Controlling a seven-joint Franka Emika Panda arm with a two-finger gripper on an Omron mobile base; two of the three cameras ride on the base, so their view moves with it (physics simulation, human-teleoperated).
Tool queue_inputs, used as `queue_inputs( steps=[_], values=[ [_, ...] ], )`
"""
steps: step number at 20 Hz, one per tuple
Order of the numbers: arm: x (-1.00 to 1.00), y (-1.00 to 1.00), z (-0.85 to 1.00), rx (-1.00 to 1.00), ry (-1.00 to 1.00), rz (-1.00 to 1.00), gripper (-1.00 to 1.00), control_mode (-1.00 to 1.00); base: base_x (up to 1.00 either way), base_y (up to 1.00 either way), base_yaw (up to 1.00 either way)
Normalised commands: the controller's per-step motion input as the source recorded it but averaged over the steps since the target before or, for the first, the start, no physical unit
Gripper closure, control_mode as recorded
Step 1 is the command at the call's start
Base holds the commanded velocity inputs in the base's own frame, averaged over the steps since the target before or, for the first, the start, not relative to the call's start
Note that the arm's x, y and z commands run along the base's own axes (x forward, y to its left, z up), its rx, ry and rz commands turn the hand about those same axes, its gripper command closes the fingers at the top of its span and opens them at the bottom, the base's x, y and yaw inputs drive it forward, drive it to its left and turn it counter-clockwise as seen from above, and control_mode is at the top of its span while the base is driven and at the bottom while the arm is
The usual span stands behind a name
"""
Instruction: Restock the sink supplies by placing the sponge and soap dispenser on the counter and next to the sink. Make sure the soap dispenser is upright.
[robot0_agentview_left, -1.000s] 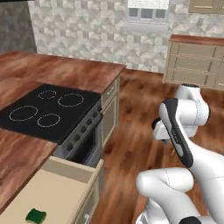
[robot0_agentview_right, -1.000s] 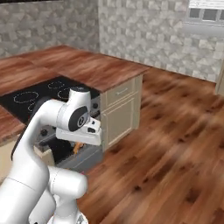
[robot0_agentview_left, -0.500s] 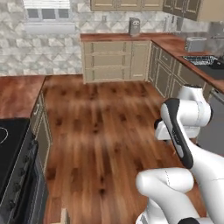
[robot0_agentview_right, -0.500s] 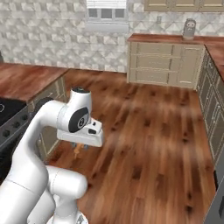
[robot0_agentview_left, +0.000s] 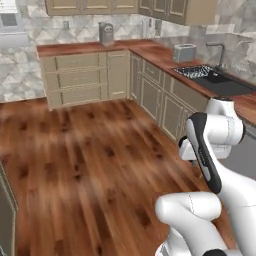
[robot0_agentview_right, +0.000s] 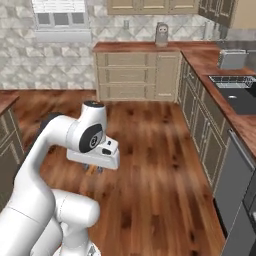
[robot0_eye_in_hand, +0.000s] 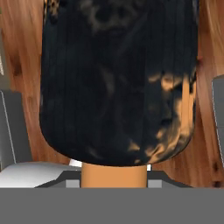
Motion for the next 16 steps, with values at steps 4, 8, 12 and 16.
queue_inputs(
  steps=[4,8,12,16],
  values=[
    [0.00,0.00,0.00,0.00,0.00,0.00,1.00,1.00,1.00,0.00,-0.44],
    [0.00,0.00,0.00,0.00,0.00,0.00,1.00,1.00,0.94,0.00,-0.55],
    [0.00,0.00,0.00,0.00,0.00,0.00,1.00,1.00,0.76,0.06,-0.69],
    [0.00,0.00,0.00,0.00,0.00,0.00,1.00,1.00,0.77,0.09,-0.68]
  ],
)
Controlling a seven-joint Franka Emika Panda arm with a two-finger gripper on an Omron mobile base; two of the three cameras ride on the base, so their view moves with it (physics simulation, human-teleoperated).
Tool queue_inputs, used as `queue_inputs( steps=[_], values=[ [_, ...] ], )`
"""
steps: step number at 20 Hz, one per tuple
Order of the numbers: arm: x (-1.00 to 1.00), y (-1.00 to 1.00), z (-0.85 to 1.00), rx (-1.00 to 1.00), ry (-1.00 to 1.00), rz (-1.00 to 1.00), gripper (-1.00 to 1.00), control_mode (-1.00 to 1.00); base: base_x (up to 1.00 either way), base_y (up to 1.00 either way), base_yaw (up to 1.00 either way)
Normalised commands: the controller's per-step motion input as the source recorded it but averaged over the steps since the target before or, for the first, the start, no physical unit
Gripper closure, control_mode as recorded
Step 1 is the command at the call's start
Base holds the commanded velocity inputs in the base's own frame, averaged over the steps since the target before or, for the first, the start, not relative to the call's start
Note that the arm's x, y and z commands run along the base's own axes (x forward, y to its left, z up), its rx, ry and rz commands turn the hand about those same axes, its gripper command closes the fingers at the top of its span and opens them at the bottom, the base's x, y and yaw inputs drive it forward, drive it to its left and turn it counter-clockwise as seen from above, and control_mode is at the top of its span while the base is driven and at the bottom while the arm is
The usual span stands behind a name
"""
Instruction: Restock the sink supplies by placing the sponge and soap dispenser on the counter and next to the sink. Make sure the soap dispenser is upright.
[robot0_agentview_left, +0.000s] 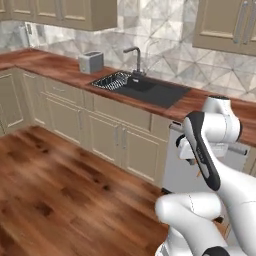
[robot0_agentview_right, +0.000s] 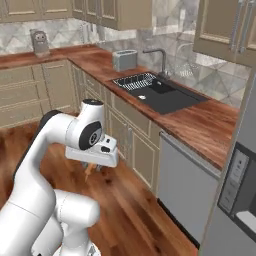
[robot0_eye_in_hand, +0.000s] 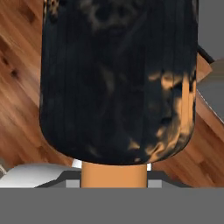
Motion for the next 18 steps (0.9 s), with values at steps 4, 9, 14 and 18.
queue_inputs(
  steps=[4,9,14,18],
  values=[
    [0.00,0.00,0.00,0.00,0.00,0.00,1.00,1.00,0.83,0.16,-0.65],
    [0.00,0.00,0.00,0.00,0.00,0.00,1.00,1.00,0.99,0.48,-0.59],
    [0.00,0.00,0.00,0.00,0.00,0.00,1.00,1.00,0.92,0.64,-0.54],
    [0.00,0.00,0.00,0.00,0.00,0.00,1.00,1.00,0.89,0.50,-0.49]
  ],
)
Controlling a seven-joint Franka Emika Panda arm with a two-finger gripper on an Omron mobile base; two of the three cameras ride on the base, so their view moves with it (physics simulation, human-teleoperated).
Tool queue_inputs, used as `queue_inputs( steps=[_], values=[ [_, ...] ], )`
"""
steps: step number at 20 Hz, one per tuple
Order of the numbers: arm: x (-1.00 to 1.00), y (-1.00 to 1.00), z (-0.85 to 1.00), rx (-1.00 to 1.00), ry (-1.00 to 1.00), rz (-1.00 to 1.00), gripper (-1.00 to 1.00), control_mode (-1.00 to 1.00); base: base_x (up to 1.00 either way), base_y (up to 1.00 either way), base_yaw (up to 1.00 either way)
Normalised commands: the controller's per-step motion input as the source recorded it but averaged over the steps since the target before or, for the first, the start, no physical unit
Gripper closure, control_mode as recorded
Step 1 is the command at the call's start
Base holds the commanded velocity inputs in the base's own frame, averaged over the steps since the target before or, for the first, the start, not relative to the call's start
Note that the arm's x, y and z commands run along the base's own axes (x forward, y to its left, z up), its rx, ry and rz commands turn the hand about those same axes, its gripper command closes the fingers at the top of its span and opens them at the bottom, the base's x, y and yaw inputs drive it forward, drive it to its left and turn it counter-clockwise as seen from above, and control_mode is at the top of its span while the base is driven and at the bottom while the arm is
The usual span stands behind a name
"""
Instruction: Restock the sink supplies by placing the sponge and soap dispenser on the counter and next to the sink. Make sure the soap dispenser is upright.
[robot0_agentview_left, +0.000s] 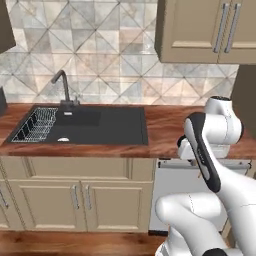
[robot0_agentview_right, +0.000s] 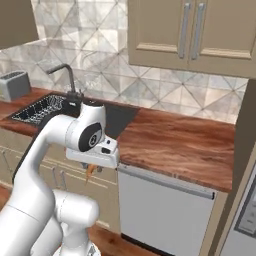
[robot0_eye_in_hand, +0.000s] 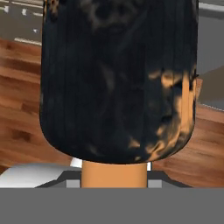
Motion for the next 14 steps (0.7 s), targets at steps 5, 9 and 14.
queue_inputs(
  steps=[5,9,14],
  values=[
    [0.00,0.00,0.00,0.00,0.00,0.00,1.00,1.00,0.81,0.37,-0.46],
    [0.00,0.00,0.00,0.00,0.00,0.00,1.00,1.00,0.64,0.05,-0.37],
    [0.33,-0.02,-0.04,0.00,0.14,0.00,1.00,-1.00,0.18,-0.01,-0.07]
  ],
)
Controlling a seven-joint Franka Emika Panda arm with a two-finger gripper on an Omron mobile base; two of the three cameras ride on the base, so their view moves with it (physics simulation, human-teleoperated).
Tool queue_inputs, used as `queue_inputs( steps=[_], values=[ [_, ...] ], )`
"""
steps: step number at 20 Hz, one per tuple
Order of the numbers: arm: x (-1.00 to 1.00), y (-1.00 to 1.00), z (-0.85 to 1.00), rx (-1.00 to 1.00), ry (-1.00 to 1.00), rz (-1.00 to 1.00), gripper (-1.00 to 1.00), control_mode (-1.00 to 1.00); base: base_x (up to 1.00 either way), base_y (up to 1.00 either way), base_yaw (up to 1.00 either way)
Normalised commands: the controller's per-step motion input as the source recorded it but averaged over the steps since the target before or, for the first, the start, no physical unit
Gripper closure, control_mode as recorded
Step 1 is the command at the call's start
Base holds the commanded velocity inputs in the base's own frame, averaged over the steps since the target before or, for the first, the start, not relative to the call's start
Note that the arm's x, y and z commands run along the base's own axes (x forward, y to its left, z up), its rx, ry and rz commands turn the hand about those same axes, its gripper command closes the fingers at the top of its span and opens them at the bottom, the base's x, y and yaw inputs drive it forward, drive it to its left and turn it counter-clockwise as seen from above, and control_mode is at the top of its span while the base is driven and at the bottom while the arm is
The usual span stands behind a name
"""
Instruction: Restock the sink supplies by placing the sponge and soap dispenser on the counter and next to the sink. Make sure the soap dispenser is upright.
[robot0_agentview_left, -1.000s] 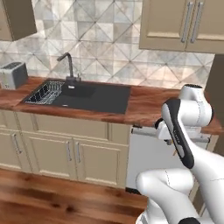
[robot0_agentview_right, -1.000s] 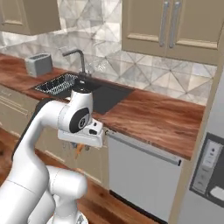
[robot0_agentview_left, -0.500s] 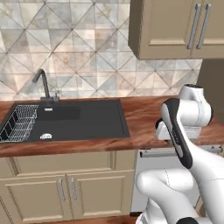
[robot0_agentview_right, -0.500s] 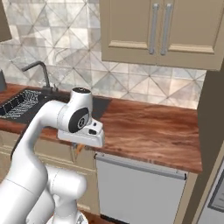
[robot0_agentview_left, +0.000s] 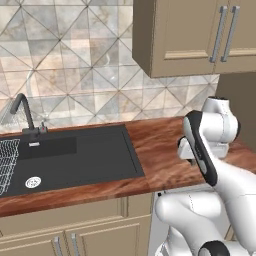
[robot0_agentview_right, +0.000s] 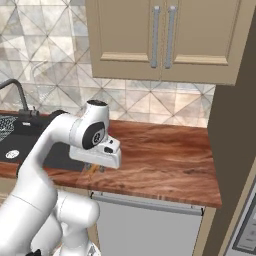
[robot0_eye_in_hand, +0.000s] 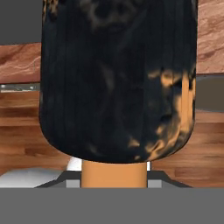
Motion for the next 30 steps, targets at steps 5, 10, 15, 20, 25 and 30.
queue_inputs(
  steps=[5,10,15,20,25,30],
  values=[
    [0.73,-0.01,0.13,-0.03,0.15,0.08,1.00,-1.00,0.00,0.00,0.00],
    [0.42,0.01,0.06,-0.26,0.14,0.21,1.00,-1.00,0.00,0.00,0.00],
    [0.03,0.01,-0.18,-0.36,0.03,0.30,1.00,-1.00,0.00,0.00,0.00],
    [0.04,0.00,-0.01,-0.31,0.00,0.33,1.00,-1.00,0.00,0.00,0.00],
    [0.32,0.00,0.00,-0.23,0.01,0.31,1.00,-1.00,0.00,0.00,0.00],
    [0.75,0.03,0.01,-0.11,0.11,0.23,1.00,-1.00,0.00,0.00,0.00]
  ],
)
